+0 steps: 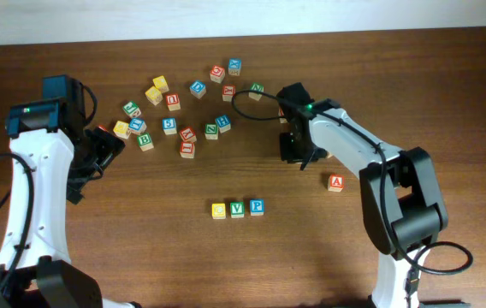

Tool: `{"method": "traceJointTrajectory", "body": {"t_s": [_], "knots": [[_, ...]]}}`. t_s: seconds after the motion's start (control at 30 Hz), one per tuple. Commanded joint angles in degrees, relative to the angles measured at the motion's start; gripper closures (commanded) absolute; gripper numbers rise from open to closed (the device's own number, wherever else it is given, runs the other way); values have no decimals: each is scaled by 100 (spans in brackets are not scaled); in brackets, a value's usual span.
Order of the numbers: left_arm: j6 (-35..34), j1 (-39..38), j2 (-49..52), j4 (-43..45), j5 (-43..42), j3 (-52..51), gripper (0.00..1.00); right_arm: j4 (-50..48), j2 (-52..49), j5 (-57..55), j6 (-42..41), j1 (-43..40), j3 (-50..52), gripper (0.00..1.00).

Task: Spell out CVPR
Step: 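Move the right gripper to the green R block and grasp it, then place the green R block right of the blue P block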

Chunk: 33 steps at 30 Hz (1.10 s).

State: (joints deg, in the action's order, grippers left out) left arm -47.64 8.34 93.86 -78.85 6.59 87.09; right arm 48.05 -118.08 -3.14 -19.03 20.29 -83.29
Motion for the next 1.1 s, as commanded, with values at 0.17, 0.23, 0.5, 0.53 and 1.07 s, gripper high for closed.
{"method": "traceJointTrajectory", "body": {"t_s": [0.17, 0.23, 0.5, 0.53, 1.07], "knots": [[-52, 42, 2, -7, 26, -11, 1, 1502, 48, 302, 15, 35, -1198, 82], [-52, 42, 2, -7, 26, -11, 1, 1989, 330, 538, 15, 35, -1558, 82], [-52, 42, 2, -7, 26, -11, 1, 3152, 2734, 765, 15, 37, -1821, 82], [-52, 42, 2, -7, 26, -11, 1, 3279, 2940, 804, 15, 48, -1821, 82], [-52, 42, 2, -7, 24, -11, 1, 2907, 3510, 748, -1086, 1274, 354, 81]]}}
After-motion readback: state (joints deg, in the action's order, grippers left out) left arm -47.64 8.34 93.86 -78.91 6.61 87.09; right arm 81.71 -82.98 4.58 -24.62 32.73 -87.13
